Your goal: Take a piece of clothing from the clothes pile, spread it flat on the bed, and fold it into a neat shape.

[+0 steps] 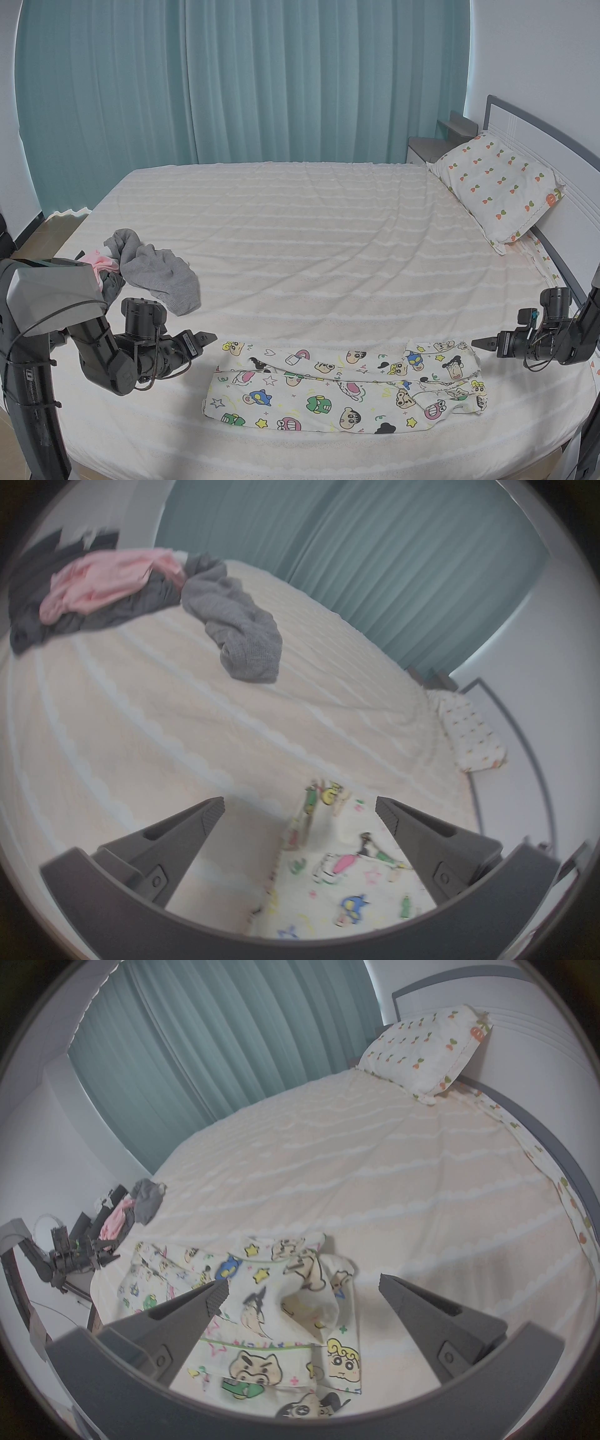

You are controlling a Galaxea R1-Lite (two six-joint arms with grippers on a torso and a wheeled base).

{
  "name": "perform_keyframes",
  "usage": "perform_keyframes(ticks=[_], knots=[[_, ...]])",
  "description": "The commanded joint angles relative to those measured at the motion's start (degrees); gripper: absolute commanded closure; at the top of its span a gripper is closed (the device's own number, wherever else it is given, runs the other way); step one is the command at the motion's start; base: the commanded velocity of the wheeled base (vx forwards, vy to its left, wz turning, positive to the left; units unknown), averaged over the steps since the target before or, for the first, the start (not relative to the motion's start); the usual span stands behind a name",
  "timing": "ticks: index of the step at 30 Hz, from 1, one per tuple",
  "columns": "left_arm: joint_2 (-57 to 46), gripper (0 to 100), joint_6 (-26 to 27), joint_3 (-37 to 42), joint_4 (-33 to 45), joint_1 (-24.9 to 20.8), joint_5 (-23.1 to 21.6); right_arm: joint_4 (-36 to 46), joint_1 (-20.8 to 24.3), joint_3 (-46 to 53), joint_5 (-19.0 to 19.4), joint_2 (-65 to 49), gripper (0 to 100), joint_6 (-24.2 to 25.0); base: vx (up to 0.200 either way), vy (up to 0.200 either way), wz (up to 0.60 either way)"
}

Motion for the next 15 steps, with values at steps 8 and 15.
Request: perform_keyframes(ticks=[8,15], knots=[[-0.3,0,-11.8,10.5,-16.4,-1.7,-8.6,-0.2,16.0,-2.9,-0.3,1.0,0,15.2,0.000,0.000,0.00],[5.0,0,-11.8,12.1,-26.3,-8.2,0.0,-0.2,16.2,-5.3,-2.7,10.2,0,14.9,0.000,0.000,0.00]])
